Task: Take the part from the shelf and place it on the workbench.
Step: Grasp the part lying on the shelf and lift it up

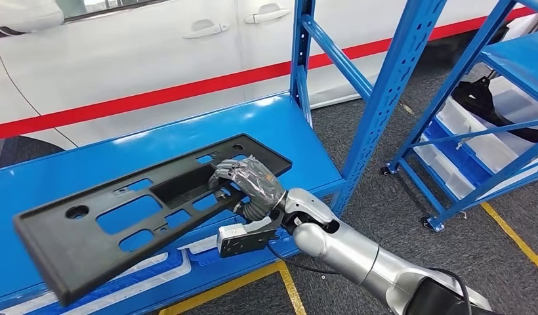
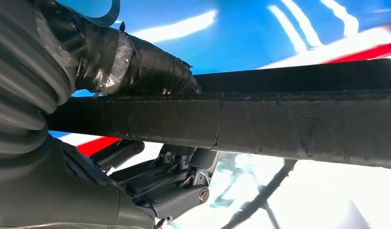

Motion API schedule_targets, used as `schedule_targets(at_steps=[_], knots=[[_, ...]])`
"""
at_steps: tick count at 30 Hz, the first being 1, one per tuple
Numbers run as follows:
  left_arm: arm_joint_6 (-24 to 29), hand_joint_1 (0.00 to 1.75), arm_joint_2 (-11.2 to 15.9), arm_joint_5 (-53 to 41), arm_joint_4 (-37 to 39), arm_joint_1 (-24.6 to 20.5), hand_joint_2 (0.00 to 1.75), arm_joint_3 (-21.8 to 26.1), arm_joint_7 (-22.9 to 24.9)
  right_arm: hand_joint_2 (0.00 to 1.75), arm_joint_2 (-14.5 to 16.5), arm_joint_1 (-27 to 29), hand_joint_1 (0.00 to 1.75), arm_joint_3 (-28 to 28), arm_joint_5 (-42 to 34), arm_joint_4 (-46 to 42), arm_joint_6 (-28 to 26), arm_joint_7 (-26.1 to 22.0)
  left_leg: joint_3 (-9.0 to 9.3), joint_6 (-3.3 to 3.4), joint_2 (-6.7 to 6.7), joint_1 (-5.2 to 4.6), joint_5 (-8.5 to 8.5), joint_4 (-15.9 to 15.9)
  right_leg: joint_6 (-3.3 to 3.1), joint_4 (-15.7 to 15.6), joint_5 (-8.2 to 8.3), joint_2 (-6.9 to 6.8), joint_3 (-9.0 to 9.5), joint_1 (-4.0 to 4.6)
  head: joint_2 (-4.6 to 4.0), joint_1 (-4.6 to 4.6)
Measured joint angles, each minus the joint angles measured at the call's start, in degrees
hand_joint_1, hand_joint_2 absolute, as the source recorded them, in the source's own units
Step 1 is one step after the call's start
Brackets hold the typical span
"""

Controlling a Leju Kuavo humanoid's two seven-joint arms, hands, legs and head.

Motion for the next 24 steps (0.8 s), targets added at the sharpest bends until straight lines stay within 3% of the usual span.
schedule_targets(at_steps=[2,3,4,5,6,8,10,12,13,14,17,18,20,21,22,24], knots=[[0.1,0.0,0.0,0.0,0.0,-0.1,1.75,0.2,0.0,1.75,-0.3,0.2,1.75,0.7,-1.0,-2.6,0.8,0.0,-2.28,0.06,0.01,-0.17,-4.24,7.2,-0.65,0.0,0.72,-0.14,-1.01,0.53,0.0,0.0],[0.1,0.0,0.0,0.0,0.0,-0.1,1.75,0.3,0.0,1.75,-0.5,0.3,1.75,1.0,-1.4,-3.5,1.1,0.0,-2.69,0.24,0.01,-0.33,-5.03,9.5,-0.84,0.0,1.11,-0.21,-1.52,0.83,0.0,0.0],[0.1,0.0,0.0,0.0,0.0,-0.1,1.75,0.4,0.0,1.75,-0.7,0.4,1.75,1.3,-1.8,-4.3,1.5,-0.1,-2.09,0.61,0.01,-0.57,-4.62,9.9,-0.95,0.0,1.56,-0.26,-2.04,1.17,0.01,0.01],[0.1,0.0,0.0,0.0,0.0,-0.1,1.75,0.5,0.0,1.75,-0.9,0.5,1.75,1.6,-2.3,-5.1,2.0,-0.3,-0.4,1.17,-0.01,-0.88,-3.3,8.2,-1.03,0.0,2.03,-0.28,-2.56,1.5,0.01,0.01],[0.1,0.0,0.0,0.0,0.0,-0.1,1.75,0.5,0.0,1.75,-1.1,0.5,1.75,1.9,-3.0,-5.8,2.5,-0.5,2.2,1.93,-0.04,-1.27,-1.66,4.6,-1.07,0.0,2.49,-0.26,-3.0,1.77,0.01,0.01],[0.1,0.0,0.1,0.0,0.0,-0.2,1.75,0.7,0.0,1.75,-1.6,0.5,1.75,2.6,-4.8,-7.3,3.9,-1.0,7.25,3.34,-0.03,-2.0,-0.19,-3.2,-0.88,0.0,3.39,-0.25,-3.58,2.11,0.01,0.01],[0.2,0.0,0.1,0.0,0.0,-0.3,1.75,0.9,0.0,1.75,-2.0,0.5,1.75,3.6,-7.1,-8.6,5.4,-1.6,8.88,3.84,-0.01,-2.48,-0.12,-6.8,-0.32,-0.4,4.38,-0.36,-3.68,1.91,0.01,0.01],[0.3,0.0,0.0,-0.1,0.0,-0.4,1.75,1.1,0.0,1.75,-2.5,0.5,1.75,4.8,-8.8,-9.8,6.5,-2.1,8.49,3.96,0.11,-2.49,1.28,-7.9,0.38,-1.0,5.25,-0.4,-3.68,1.68,0.0,0.01],[0.3,0.0,0.0,-0.1,0.0,-0.4,1.75,1.2,0.0,1.75,-2.7,0.5,1.75,5.2,-9.3,-10.3,6.8,-2.2,8.3,4.13,0.23,-2.34,2.12,-8.4,0.73,-0.8,4.65,-0.36,-3.9,1.69,0.0,0.02],[0.4,0.0,-0.1,-0.1,0.0,-0.4,1.75,1.2,0.0,1.75,-3.0,0.5,1.75,5.6,-9.7,-10.8,7.1,-2.3,7.92,4.4,0.4,-2.13,3.07,-8.9,1.08,0.2,2.9,-0.31,-4.31,1.68,-0.01,0.02],[0.5,0.0,-0.1,-0.1,0.0,-0.4,1.75,1.3,0.1,1.75,-3.9,0.5,1.75,6.3,-10.9,-11.6,7.4,-2.2,5.65,4.76,0.67,-1.95,5.23,-9.1,2.13,9.4,-5.35,-0.3,-6.37,1.11,-0.01,0.03],[0.5,0.0,-0.1,0.0,0.0,-0.4,1.75,1.4,0.1,1.75,-4.2,0.5,1.75,6.5,-11.4,-11.7,7.5,-2.2,4.66,4.65,0.69,-1.93,5.81,-8.9,2.45,12.5,-6.33,-0.32,-6.65,0.88,-0.01,0.03],[0.5,0.0,-0.2,0.0,0.0,-0.4,1.75,1.5,0.1,1.75,-4.6,0.6,1.75,6.8,-11.9,-11.9,7.5,-2.0,2.65,4.29,0.73,-1.79,6.81,-8.2,2.95,14.0,-4.47,-0.35,-5.01,0.47,-0.01,0.03],[0.5,0.0,-0.3,0.0,0.0,-0.4,1.75,1.5,0.1,1.75,-4.8,0.5,1.75,6.9,-12.0,-12.0,7.5,-2.0,1.69,4.05,0.73,-1.68,7.21,-7.7,3.12,11.7,-2.95,-0.36,-2.65,0.27,-0.01,0.03],[0.5,0.0,-0.3,0.0,0.0,-0.4,1.75,1.6,0.1,1.75,-4.9,0.5,1.75,7.0,-12.0,-12.1,7.5,-2.0,0.82,3.76,0.72,-1.63,7.53,-7.1,3.22,8.0,-2.49,-0.37,0.33,0.12,0.0,0.03],[0.5,0.0,-0.3,0.0,0.0,-0.4,1.75,1.6,0.1,1.75,-5.1,0.4,1.75,7.1,-12.0,-12.4,7.5,-1.9,-0.31,3.06,0.63,-1.65,8.11,-6.1,2.76,1.0,-3.53,-0.22,5.12,0.28,0.0,0.04]])
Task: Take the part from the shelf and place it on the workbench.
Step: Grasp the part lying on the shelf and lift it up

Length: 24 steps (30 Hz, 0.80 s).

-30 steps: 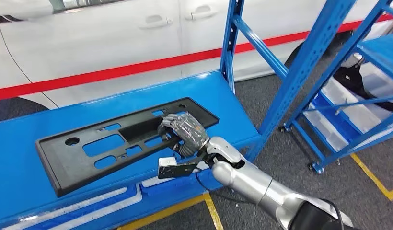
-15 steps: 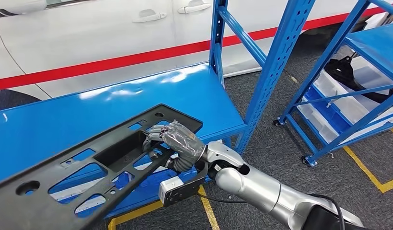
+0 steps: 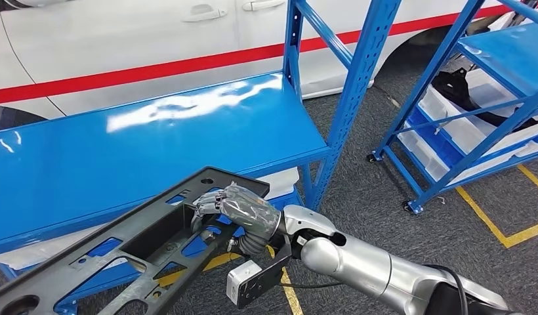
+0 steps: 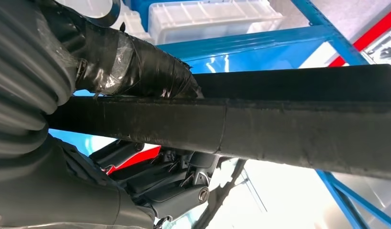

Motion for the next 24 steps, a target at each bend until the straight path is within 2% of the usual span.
schedule_targets(at_steps=[1,2,3,4,5,6,8,9,10,11,12,13,15,16,17,18,19,20,21,23,24], knots=[[0.0,0.0,0.0,0.0,0.0,0.0,1.75,0.0,0.0,1.75,-0.1,-0.1,1.75,0.0,0.0,-0.2,0.0,0.0,-0.25,-0.4,-0.03,-0.05,0.37,0.2,-0.45,-1.7,-0.75,0.09,0.86,0.22,0.01,-0.02],[0.0,0.0,0.0,0.0,0.0,0.0,1.75,0.0,0.0,1.75,-0.2,-0.1,1.75,0.1,-0.2,-0.3,0.0,0.0,-0.36,-0.82,-0.06,-0.03,0.8,0.2,-1.04,-2.2,-0.7,0.17,0.85,0.42,0.01,-0.01],[0.0,0.0,0.0,0.0,0.0,0.1,1.75,0.1,0.0,1.75,-0.3,-0.1,1.75,0.1,-0.4,-0.3,0.0,0.1,-0.55,-1.21,-0.08,0.05,1.12,0.1,-1.62,-2.3,-0.2,0.14,0.38,0.37,0.0,0.01],[0.0,0.0,0.0,0.1,0.0,0.1,1.75,0.1,0.0,1.75,-0.3,-0.1,1.75,0.1,-0.6,-0.3,-0.1,0.1,-0.94,-1.52,-0.14,0.16,0.67,0.4,-2.18,-2.4,0.39,0.14,-0.07,0.32,0.01,-0.02],[0.0,0.0,0.0,0.1,0.0,0.2,1.75,0.2,0.1,1.75,-0.4,-0.2,1.75,0.1,-1.0,-0.3,-0.1,0.1,-1.54,-1.79,-0.21,0.26,-0.96,1.5,-2.74,-2.6,1.11,0.13,-0.68,0.2,0.0,-0.02],[0.0,0.0,0.0,0.1,0.0,0.2,1.75,0.3,0.1,1.75,-0.5,-0.1,1.75,0.1,-1.3,-0.3,-0.1,0.1,-2.31,-2.01,-0.27,0.34,-3.62,3.7,-3.16,-2.7,1.9,0.18,-1.46,0.11,-0.01,-0.04],[0.0,0.0,0.0,0.1,0.0,0.2,1.75,0.5,0.1,1.75,-0.7,0.0,1.75,0.0,-1.9,-0.3,-0.1,0.1,-3.87,-2.37,-0.32,0.37,-9.6,10.7,-3.53,-2.6,3.43,0.54,-3.27,0.21,-0.01,-0.04],[0.0,0.0,0.0,0.1,0.0,0.2,1.75,0.6,0.1,1.75,-0.8,0.1,1.75,0.0,-2.0,-0.2,-0.1,0.1,-4.21,-2.46,-0.32,0.38,-11.02,13.9,-3.52,-2.6,4.17,0.79,-4.22,0.28,0.0,-0.03],[-0.1,0.0,0.0,0.1,0.0,0.2,1.75,0.6,0.1,1.75,-0.9,0.2,1.75,0.0,-2.1,-0.2,-0.1,0.1,-3.95,-2.45,-0.35,0.38,-11.04,15.9,-3.45,-2.5,4.87,1.08,-5.16,0.35,0.01,-0.03],[-0.1,0.0,0.0,0.1,0.0,0.2,1.75,0.7,0.1,1.75,-1.0,0.3,1.75,0.0,-2.1,-0.2,-0.1,0.1,-2.77,-2.32,-0.45,0.37,-9.84,15.9,-3.34,-2.4,5.55,1.41,-6.08,0.41,0.01,-0.03],[-0.1,0.0,0.0,0.1,0.0,0.1,1.75,0.7,0.1,1.75,-1.1,0.3,1.75,0.0,-2.1,-0.2,-0.1,0.1,-0.65,-2.06,-0.78,0.35,-8.24,14.0,-3.19,-2.4,6.21,1.82,-6.95,0.45,0.01,-0.03],[-0.1,0.0,0.0,0.1,0.0,0.1,1.75,0.8,0.1,1.75,-1.2,0.3,1.75,0.0,-2.1,-0.2,-0.1,0.1,2.27,-1.65,-1.68,0.31,-7.1,10.5,-3.02,-2.3,6.86,2.26,-7.67,0.44,0.01,-0.04],[0.0,0.0,0.0,0.1,0.0,0.1,1.75,0.9,0.0,1.75,-1.3,0.2,1.75,0.0,-2.1,-0.2,-0.1,0.1,8.21,-0.85,-3.91,0.17,-7.3,2.3,-2.47,-2.2,8.13,3.21,-8.67,0.53,0.01,-0.04],[0.0,0.0,0.1,0.1,0.0,0.1,1.75,1.0,0.0,1.75,-1.3,0.2,1.75,-0.1,-2.2,-0.2,0.0,0.1,9.87,-0.6,-4.62,0.05,-7.91,-0.4,-2.11,-2.4,8.78,3.66,-8.88,0.51,0.01,-0.04],[0.0,0.0,0.1,0.1,0.0,0.1,1.75,1.0,0.0,1.75,-1.3,0.1,1.75,-0.1,-2.2,-0.2,0.0,0.1,10.55,-0.43,-4.59,-0.09,-8.21,-1.8,-1.67,-2.6,9.48,4.16,-9.0,0.47,0.01,-0.03],[0.0,0.0,0.1,0.1,0.0,0.1,1.75,1.0,0.0,1.75,-1.4,0.1,1.75,-0.1,-2.2,-0.2,0.0,0.1,10.36,-0.25,-4.02,-0.08,-7.81,-2.1,-1.2,-3.1,10.23,4.7,-9.05,0.43,0.0,-0.03],[0.0,0.0,0.0,0.1,0.0,-0.1,1.75,1.0,-0.1,1.75,-1.5,0.2,1.75,-0.2,-2.3,-0.2,0.0,0.1,10.05,0.1,-3.25,-0.02,-7.12,-2.4,-0.88,-3.2,10.28,4.69,-9.29,0.4,-0.01,0.0],[0.0,0.0,-0.1,0.1,0.0,-0.1,1.75,1.0,-0.1,1.75,-1.6,0.1,1.75,-0.2,-2.3,-0.2,0.1,0.1,9.64,0.6,-2.46,0.07,-6.31,-2.7,-0.68,-2.5,9.18,4.08,-9.78,0.44,-0.01,0.03],[0.0,0.0,-0.1,0.1,0.0,-0.1,1.75,1.1,-0.1,1.75,-1.7,0.1,1.75,-0.2,-2.3,-0.2,0.1,0.1,9.04,1.06,-1.61,0.14,-5.46,-3.0,-0.56,-0.6,6.93,3.07,-10.55,0.45,-0.01,0.07],[0.0,0.0,-0.2,0.1,0.0,0.0,1.75,1.1,-0.1,1.75,-1.8,-0.1,1.75,-0.3,-2.5,-0.1,0.3,0.1,7.43,1.66,-0.12,-0.04,-4.12,-2.9,-0.36,6.0,0.87,0.87,-12.42,0.25,-0.01,0.12],[0.0,0.0,-0.2,0.1,0.0,0.1,1.75,1.1,-0.1,1.75,-1.8,-0.1,1.75,-0.3,-2.6,-0.1,0.3,0.2,6.41,1.69,0.67,-0.18,-3.53,-2.7,-0.11,9.9,-1.02,0.43,-13.14,0.11,-0.01,0.11]])
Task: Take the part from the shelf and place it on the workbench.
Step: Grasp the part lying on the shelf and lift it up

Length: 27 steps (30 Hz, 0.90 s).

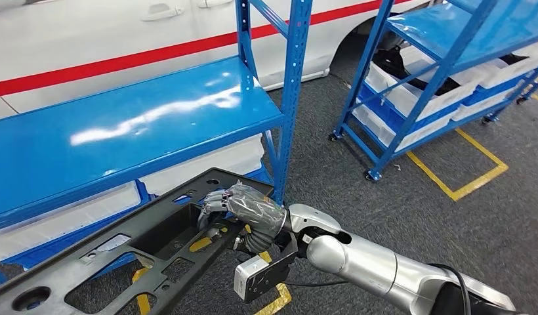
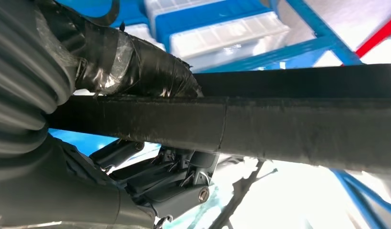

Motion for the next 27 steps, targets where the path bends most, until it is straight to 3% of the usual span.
schedule_targets(at_steps=[1,2,3,4,5,7,8,10,11,12,14,15,16,17,18,20,22,23,25,26,27], knots=[[0.0,0.0,0.0,0.0,0.0,0.0,1.75,0.0,0.0,1.75,0.0,0.0,1.75,0.0,-0.1,0.1,0.1,0.1,-1.08,-0.04,0.75,-0.08,0.56,0.3,0.23,3.0,-0.51,-0.21,-0.21,-0.11,0.0,0.0],[0.0,0.0,0.0,0.0,0.0,0.0,1.75,0.0,0.0,1.75,0.0,0.0,1.75,-0.1,-0.1,0.2,0.2,0.2,-2.26,-0.13,1.53,-0.16,1.1,0.7,0.44,4.7,0.2,-0.35,0.36,-0.21,0.01,0.01],[0.0,0.0,0.0,0.0,0.0,0.0,1.75,0.0,0.0,1.75,0.0,0.0,1.75,-0.1,-0.2,0.3,0.3,0.3,-3.33,-0.25,2.19,-0.19,1.53,1.1,0.55,4.4,1.74,-0.5,1.75,-0.26,0.01,-0.01],[0.0,0.0,0.0,0.0,0.0,-0.1,1.75,0.0,0.0,1.75,0.0,-0.1,1.75,-0.2,-0.2,0.3,0.4,0.4,-4.34,-0.41,2.81,-0.2,1.91,1.7,0.57,1.9,3.18,-0.93,4.35,-0.28,0.0,0.01],[0.0,0.0,0.0,0.0,0.0,-0.2,1.75,0.0,0.0,1.75,0.0,-0.3,1.75,-0.3,-0.2,0.3,0.4,0.4,-5.19,-0.64,3.33,-0.24,2.25,2.2,0.49,-2.0,3.28,-1.91,7.58,-0.21,0.01,0.0],[0.0,0.0,0.0,0.0,0.0,-0.3,1.75,0.0,0.0,1.75,0.0,-0.8,1.75,-0.5,-0.3,0.3,0.4,0.4,-6.11,-1.26,4.21,-0.35,2.9,2.9,-0.19,-9.8,1.56,-3.72,12.87,0.36,0.01,-0.03],[0.0,0.0,0.0,0.0,0.0,-0.3,1.75,0.0,0.0,1.75,0.0,-1.0,1.75,-0.6,-0.3,0.3,0.4,0.4,-6.19,-1.61,4.62,-0.35,3.31,2.9,-0.68,-11.9,0.63,-4.12,13.87,0.68,0.01,-0.06],[0.0,0.0,0.0,0.0,0.0,-0.3,1.75,0.0,0.0,1.75,-0.1,-1.2,1.75,-0.7,-0.3,0.4,0.4,0.5,-6.22,-2.35,5.23,-0.19,4.11,2.7,-1.78,-12.8,1.33,-3.43,13.44,0.92,0.0,-0.06],[0.0,0.0,0.0,0.0,0.0,-0.3,1.75,0.0,0.0,1.75,-0.1,-1.3,1.75,-0.7,-0.3,0.4,0.4,0.5,-6.47,-2.8,4.62,-0.06,3.72,2.9,-2.29,-13.0,2.01,-3.02,12.99,0.83,0.0,-0.06],[0.0,0.0,0.0,0.0,0.0,-0.2,1.75,0.0,0.0,1.75,-0.1,-1.4,1.75,-0.7,-0.3,0.5,0.5,0.5,-6.91,-3.25,3.35,0.03,2.18,3.8,-2.83,-13.2,2.83,-2.61,12.34,0.7,-0.01,-0.06],[0.0,0.0,0.0,-0.1,0.0,0.0,1.75,0.1,0.0,1.75,0.0,-1.5,1.75,-0.7,-0.3,0.6,0.5,0.5,-8.17,-3.91,0.25,0.16,-3.59,8.5,-3.56,-13.3,4.57,-1.65,10.6,0.56,-0.01,-0.09],[0.0,0.0,0.0,-0.1,0.0,0.1,1.75,0.1,0.0,1.75,0.0,-1.6,1.75,-0.7,-0.3,0.7,0.5,0.5,-8.79,-4.0,-0.61,0.17,-6.48,12.1,-3.74,-13.3,5.41,-1.05,9.57,0.59,-0.01,-0.1],[-0.1,0.0,0.0,-0.1,0.0,0.1,1.75,0.1,0.1,1.75,0.0,-1.6,1.75,-0.7,-0.3,0.7,0.5,0.5,-9.16,-4.01,-0.93,0.17,-8.15,15.4,-3.75,-13.2,6.23,-0.4,8.51,0.65,-0.01,-0.1],[-0.1,0.0,0.0,-0.1,0.0,0.1,1.75,0.1,0.1,1.75,0.0,-1.6,1.75,-0.7,-0.3,0.8,0.5,0.5,-8.99,-3.94,-1.06,0.17,-8.34,17.6,-3.7,-13.1,7.06,0.31,7.39,0.72,-0.01,-0.1],[-0.1,0.0,0.0,-0.1,0.0,0.1,1.75,0.1,0.1,1.75,0.0,-1.6,1.75,-0.7,-0.3,1.0,0.5,0.5,-8.01,-3.79,-1.17,0.17,-7.23,18.1,-3.6,-12.9,7.86,0.96,6.23,0.76,-0.01,-0.1],[-0.1,0.0,0.1,-0.1,0.0,0.0,1.75,0.1,0.1,1.75,0.0,-1.6,1.75,-0.7,-0.3,1.2,0.5,0.5,-3.22,-3.21,-2.45,0.16,-4.22,13.2,-3.31,-12.6,9.37,2.26,4.21,0.73,0.01,-0.1],[-0.1,0.0,0.3,-0.1,0.0,0.0,1.75,0.1,0.1,1.75,0.0,-1.7,1.75,-0.7,-0.3,1.2,0.5,0.5,2.74,-2.51,-4.75,0.03,-4.38,5.0,-2.81,-12.5,10.72,3.42,3.03,0.8,0.02,-0.09],[-0.1,0.0,0.4,-0.1,0.0,0.0,1.75,0.1,0.1,1.75,0.1,-1.8,1.75,-0.7,-0.3,1.2,0.5,0.6,4.52,-2.25,-5.49,-0.09,-5.11,2.1,-2.47,-12.6,11.41,3.93,2.78,0.77,0.01,-0.09],[-0.1,0.0,0.4,-0.2,0.0,0.0,1.75,0.2,0.1,1.75,0.0,-1.9,1.75,-0.7,-0.3,1.3,0.5,0.6,5.23,-1.81,-4.89,-0.24,-5.23,-0.1,-1.59,-13.3,13.0,5.07,2.57,0.74,0.01,-0.09],[-0.1,0.0,0.3,-0.2,0.0,-0.1,1.75,0.2,0.1,1.75,0.0,-1.9,1.75,-0.7,-0.4,1.3,0.5,0.7,4.89,-1.47,-4.1,-0.19,-4.53,-0.2,-1.3,-13.4,13.12,5.04,2.37,0.71,0.01,-0.09],[-0.2,0.0,0.3,-0.3,0.0,-0.2,1.75,0.2,0.1,1.75,0.0,-2.0,1.75,-0.7,-0.4,1.4,0.5,0.7,4.39,-1.01,-3.28,-0.13,-3.77,-0.4,-1.11,-12.8,12.04,4.35,1.96,0.75,0.01,-0.07]])
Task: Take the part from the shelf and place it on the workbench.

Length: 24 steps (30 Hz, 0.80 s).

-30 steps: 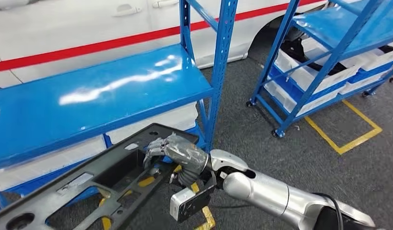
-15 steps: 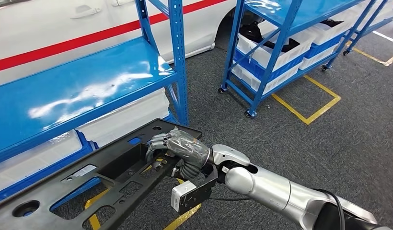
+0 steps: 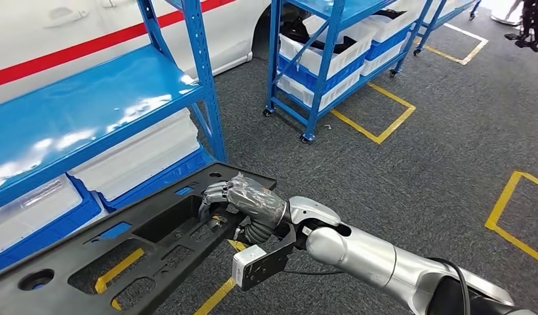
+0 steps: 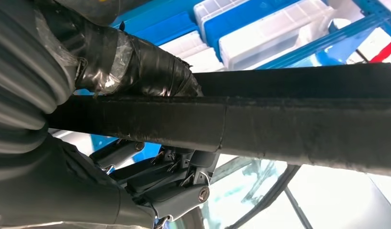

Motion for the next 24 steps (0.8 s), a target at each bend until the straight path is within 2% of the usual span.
schedule_targets(at_steps=[1,3,4,5,6,7,8,9,11,12,13,14,15,16,18,19,20,21,22,23,24], knots=[[0.0,0.0,0.0,0.0,0.0,0.0,1.75,0.0,0.0,1.75,0.0,-0.1,1.75,0.0,0.0,0.1,0.0,0.1,-0.68,0.44,0.89,0.05,0.83,-0.2,0.14,1.8,-2.41,-1.2,-0.67,-0.03,-0.01,0.02],[0.0,0.0,0.0,0.0,0.0,0.1,1.75,0.1,0.0,1.75,-0.1,-0.2,1.75,0.0,0.0,0.3,0.0,0.3,-2.31,1.02,2.56,-0.14,2.21,-0.1,0.41,8.8,-9.0,-3.79,-2.39,-0.33,-0.01,0.03],[0.0,0.0,0.0,0.0,0.0,0.2,1.75,0.1,0.0,1.75,-0.1,-0.3,1.75,0.0,0.0,0.4,0.0,0.3,-3.26,1.05,3.4,-0.25,2.89,0.0,0.7,12.8,-10.94,-4.35,-3.08,-0.53,-0.01,0.03],[0.0,0.0,0.1,0.0,0.0,0.3,1.75,0.1,0.0,1.75,-0.1,-0.3,1.75,0.0,0.0,0.5,0.0,0.4,-4.26,0.99,4.2,-0.3,3.5,0.3,0.98,15.9,-11.23,-4.57,-3.28,-0.68,-0.02,0.04],[0.0,0.0,0.1,0.0,0.0,0.2,1.75,0.1,0.0,1.75,-0.1,-0.3,1.75,0.0,0.0,0.7,0.1,0.4,-5.39,0.89,4.97,-0.35,4.04,0.6,1.21,17.5,-10.2,-4.72,-2.7,-0.83,-0.02,0.05],[0.0,0.0,0.1,0.0,0.0,0.2,1.75,0.1,0.0,1.75,-0.1,-0.3,1.75,0.0,0.0,0.8,0.1,0.5,-6.4,0.76,5.61,-0.37,4.48,0.9,1.36,17.5,-8.65,-4.89,-1.47,-0.95,-0.02,0.04],[0.0,0.0,0.1,0.0,0.0,0.1,1.75,0.1,0.0,1.75,-0.1,-0.4,1.75,0.0,0.0,0.9,0.1,0.6,-7.32,0.57,6.24,-0.4,4.86,1.4,1.33,15.1,-7.54,-5.59,1.28,-0.99,-0.02,0.05],[0.0,0.0,0.1,0.0,0.0,0.1,1.75,0.1,0.0,1.75,-0.1,-0.6,1.75,0.0,0.0,1.0,0.2,0.7,-8.08,0.34,6.79,-0.48,5.14,1.8,1.18,11.2,-7.69,-6.76,4.83,-0.87,-0.01,0.05],[0.0,0.0,0.0,0.0,0.0,0.1,1.75,0.1,0.0,1.75,0.1,-1.2,1.75,0.0,-0.1,1.0,0.2,0.8,-8.92,-0.26,7.92,-0.56,5.74,2.6,0.36,2.9,-10.05,-8.73,11.0,-0.27,0.0,0.02],[-0.1,0.0,0.0,0.0,0.0,0.1,1.75,0.1,0.0,1.75,0.1,-1.4,1.75,0.0,-0.1,1.0,0.3,0.8,-9.12,-0.59,8.5,-0.5,6.1,2.7,-0.11,0.7,-11.01,-8.91,12.18,0.09,0.01,0.01],[-0.1,0.0,0.0,0.0,0.0,0.0,1.75,0.1,0.0,1.75,0.2,-1.6,1.75,0.0,-0.1,1.1,0.4,0.9,-9.21,-0.95,9.08,-0.41,6.54,2.7,-0.64,-0.4,-11.05,-8.48,12.22,0.32,0.01,0.0],[-0.1,0.0,0.0,-0.1,0.0,0.0,1.75,0.1,0.0,1.75,0.2,-1.7,1.75,0.0,-0.2,1.1,0.6,0.9,-9.4,-1.38,8.99,-0.21,6.6,2.8,-1.08,-0.6,-10.49,-8.04,11.78,0.3,-0.01,0.02],[-0.1,0.0,0.0,-0.1,0.0,0.0,1.75,0.1,0.0,1.75,0.2,-1.7,1.75,0.1,-0.2,1.3,0.7,1.0,-9.75,-1.79,7.99,-0.05,5.79,3.3,-1.61,-0.9,-9.8,-7.55,11.24,0.21,-0.01,0.02],[-0.1,0.0,0.0,-0.1,0.0,0.1,1.75,0.2,0.0,1.75,0.3,-1.8,1.75,0.1,-0.2,1.4,0.8,1.1,-10.31,-2.15,6.47,0.05,3.87,4.8,-2.12,-1.1,-9.0,-7.1,10.54,0.05,-0.01,0.01],[-0.1,0.0,0.0,-0.1,0.0,0.2,1.75,0.2,0.0,1.75,0.7,-2.1,1.75,0.3,-0.2,1.7,1.0,1.3,-11.94,-2.56,3.24,0.18,-1.89,10.5,-2.77,-1.1,-7.4,-5.94,8.82,-0.06,-0.01,-0.01],[-0.1,0.0,0.0,-0.1,0.0,0.3,1.75,0.2,0.0,1.75,0.9,-2.2,1.75,0.4,-0.3,1.8,1.0,1.3,-12.65,-2.61,2.57,0.2,-4.13,14.1,-2.84,-1.1,-6.59,-5.28,7.82,-0.04,-0.01,-0.02],[-0.2,0.0,0.1,-0.1,0.0,0.3,1.75,0.2,0.0,1.75,1.0,-2.2,1.75,0.5,-0.3,1.9,1.0,1.4,-12.91,-2.64,2.29,0.24,-5.02,16.8,-2.78,-1.0,-5.81,-4.58,6.79,-0.03,-0.01,-0.01],[-0.2,0.0,0.1,-0.1,0.0,0.3,1.75,0.2,0.0,1.75,1.1,-2.2,1.75,0.5,-0.3,2.0,1.0,1.4,-12.47,-2.65,2.18,0.31,-4.52,18.0,-2.65,-0.8,-5.06,-3.91,5.69,-0.06,-0.01,-0.01],[-0.3,0.0,0.1,-0.1,0.0,0.3,1.75,0.2,0.0,1.75,1.1,-2.2,1.75,0.6,-0.3,2.1,1.0,1.5,-11.18,-2.66,2.08,0.41,-3.06,17.3,-2.45,-0.5,-4.35,-3.26,4.57,-0.13,-0.02,0.0],[-0.3,0.0,0.1,-0.1,0.0,0.3,1.75,0.2,0.0,1.75,1.1,-2.2,1.75,0.6,-0.3,2.2,1.0,1.5,-9.01,-2.65,1.67,0.56,-1.35,14.7,-2.2,-0.2,-3.71,-2.64,3.52,-0.22,-0.01,-0.01],[-0.3,0.0,0.1,-0.1,0.0,0.2,1.75,0.2,0.0,1.75,1.1,-2.3,1.75,0.6,-0.4,2.3,1.0,1.5,-6.27,-2.65,0.51,0.75,-0.52,10.9,-1.86,0.1,-3.13,-2.03,2.54,-0.27,-0.01,-0.01]])
